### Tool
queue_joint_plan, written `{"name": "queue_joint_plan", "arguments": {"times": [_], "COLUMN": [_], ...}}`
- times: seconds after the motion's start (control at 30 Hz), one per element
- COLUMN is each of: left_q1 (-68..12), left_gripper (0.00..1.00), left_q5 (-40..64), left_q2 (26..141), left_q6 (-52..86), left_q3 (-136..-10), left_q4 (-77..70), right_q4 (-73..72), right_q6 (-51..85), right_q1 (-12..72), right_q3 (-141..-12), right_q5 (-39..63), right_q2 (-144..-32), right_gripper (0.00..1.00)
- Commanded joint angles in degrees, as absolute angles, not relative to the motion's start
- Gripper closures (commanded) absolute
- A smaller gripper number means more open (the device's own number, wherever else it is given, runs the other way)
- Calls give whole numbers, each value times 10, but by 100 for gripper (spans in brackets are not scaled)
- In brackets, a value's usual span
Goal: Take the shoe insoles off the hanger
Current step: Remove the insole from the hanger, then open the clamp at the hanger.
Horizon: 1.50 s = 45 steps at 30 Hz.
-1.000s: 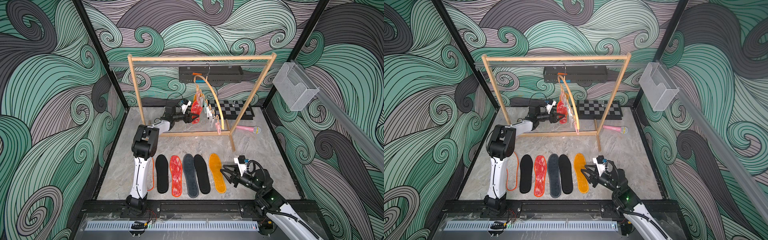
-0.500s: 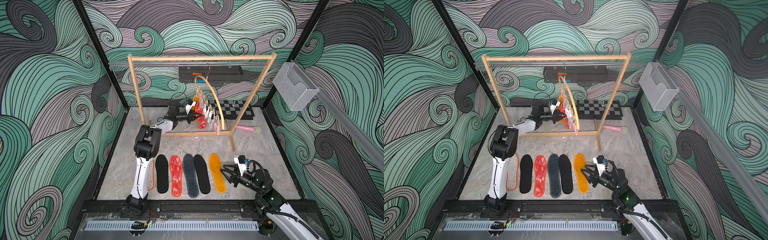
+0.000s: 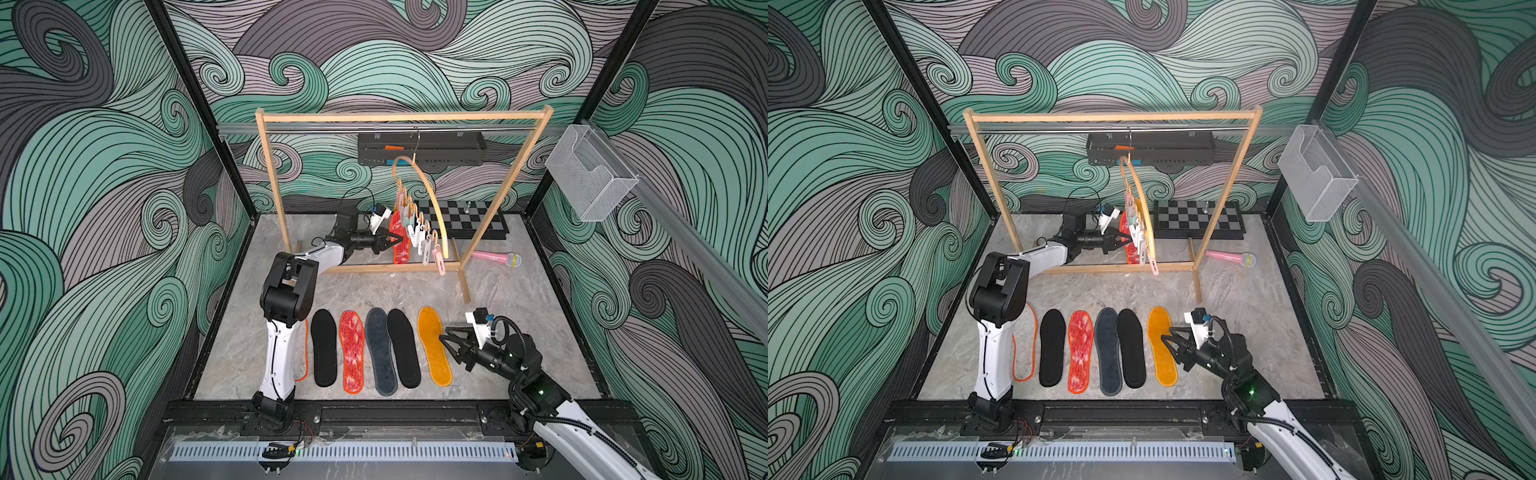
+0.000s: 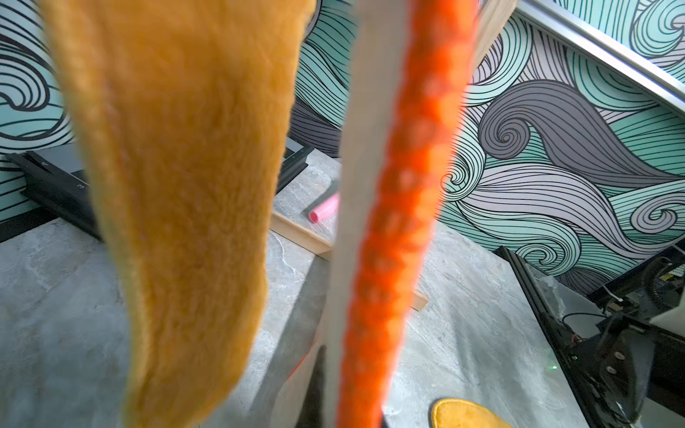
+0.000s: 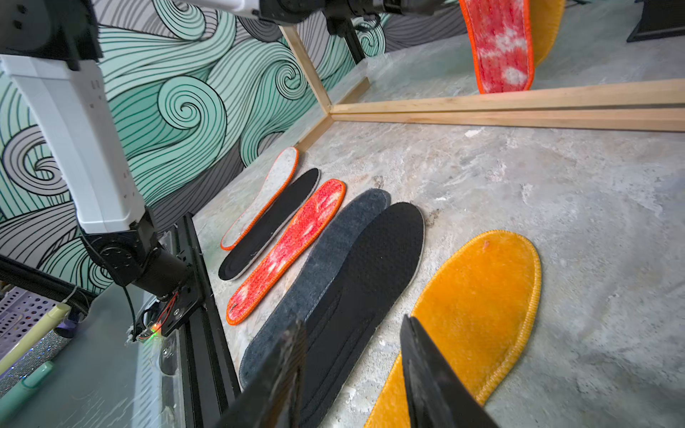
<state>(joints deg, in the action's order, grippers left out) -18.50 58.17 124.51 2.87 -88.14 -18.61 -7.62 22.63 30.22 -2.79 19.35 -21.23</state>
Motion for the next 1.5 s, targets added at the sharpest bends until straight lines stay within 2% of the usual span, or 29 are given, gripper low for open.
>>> {"name": "queue_joint_plan", "arguments": {"times": [0.0, 0.27, 0.43, 0.6, 1.03, 1.17, 1.47], "left_q1": [-184, -185, -181, -179, -177, -177, -176], "left_gripper": [100, 100, 100, 100, 100, 100, 100], "left_q5": [598, 604, 613, 627, 639, 641, 651], "left_q2": [1208, 1211, 1218, 1223, 1224, 1227, 1234], "left_q6": [3, 0, -18, -30, -51, -63, -66], "left_q3": [-872, -878, -887, -898, -913, -922, -927], "left_q4": [-135, -116, -89, -65, -30, -6, 4], "right_q4": [-158, -264, -273, -304, -320, -320, -323], "right_q6": [222, 213, 195, 215, 222, 230, 262], "right_q1": [305, 292, 269, 211, 140, 138, 140], "right_q3": [-79, -279, -396, -472, -707, -772, -888], "right_q5": [175, 237, 235, 288, 466, 542, 623], "right_q2": [-280, -597, -729, -836, -1050, -1099, -1177], "right_gripper": [55, 54, 52, 53, 53, 50, 50]}}
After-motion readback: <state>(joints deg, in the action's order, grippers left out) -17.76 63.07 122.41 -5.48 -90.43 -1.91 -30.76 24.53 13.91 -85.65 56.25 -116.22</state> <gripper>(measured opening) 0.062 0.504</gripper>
